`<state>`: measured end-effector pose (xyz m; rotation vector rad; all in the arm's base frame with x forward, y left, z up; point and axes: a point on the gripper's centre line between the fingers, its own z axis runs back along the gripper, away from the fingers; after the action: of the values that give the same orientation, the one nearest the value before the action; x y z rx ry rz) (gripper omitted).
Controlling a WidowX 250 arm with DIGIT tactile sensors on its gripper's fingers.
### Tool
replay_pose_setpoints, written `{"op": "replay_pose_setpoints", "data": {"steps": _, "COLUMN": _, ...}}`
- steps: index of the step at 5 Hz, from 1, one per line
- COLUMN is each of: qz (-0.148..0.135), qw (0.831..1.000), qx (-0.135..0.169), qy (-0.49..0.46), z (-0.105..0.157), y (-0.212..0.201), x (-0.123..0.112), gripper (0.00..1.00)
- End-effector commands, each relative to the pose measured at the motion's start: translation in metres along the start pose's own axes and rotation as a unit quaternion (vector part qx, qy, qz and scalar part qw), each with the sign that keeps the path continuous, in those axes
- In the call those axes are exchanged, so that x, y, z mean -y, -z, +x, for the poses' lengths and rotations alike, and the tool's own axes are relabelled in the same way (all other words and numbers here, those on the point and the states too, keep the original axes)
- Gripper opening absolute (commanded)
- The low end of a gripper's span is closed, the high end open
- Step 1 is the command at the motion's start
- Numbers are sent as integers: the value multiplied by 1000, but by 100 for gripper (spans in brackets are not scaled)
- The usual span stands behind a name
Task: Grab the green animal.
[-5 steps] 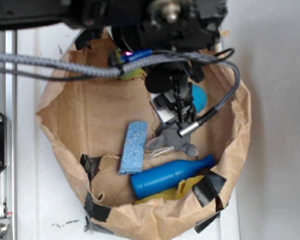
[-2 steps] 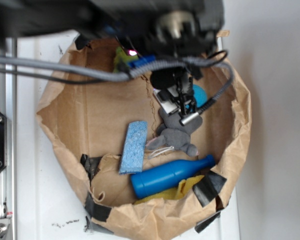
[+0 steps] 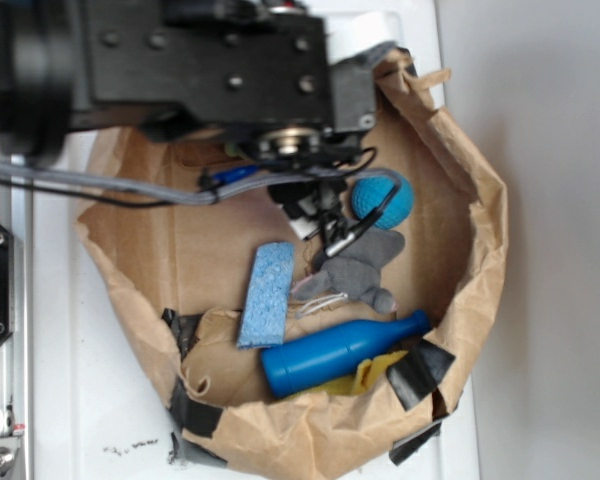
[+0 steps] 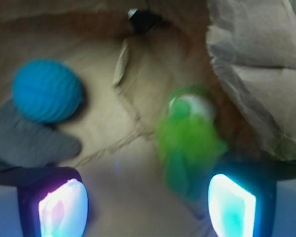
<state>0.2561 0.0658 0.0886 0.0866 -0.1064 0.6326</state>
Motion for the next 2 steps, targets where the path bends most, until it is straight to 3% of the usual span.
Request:
{"op": "replay_pose_setpoints", "data": {"steps": 1, "qz": -33, "qw": 999, "qx": -16, "qy": -33, "z": 16, "y": -3, "x": 7, "gripper": 100}}
{"op": "replay_pose_setpoints", "data": {"steps": 2, "qz": -41, "qw": 998, "qx": -14, "qy": -41, "z": 11, "y": -21, "x": 26, "gripper": 100}}
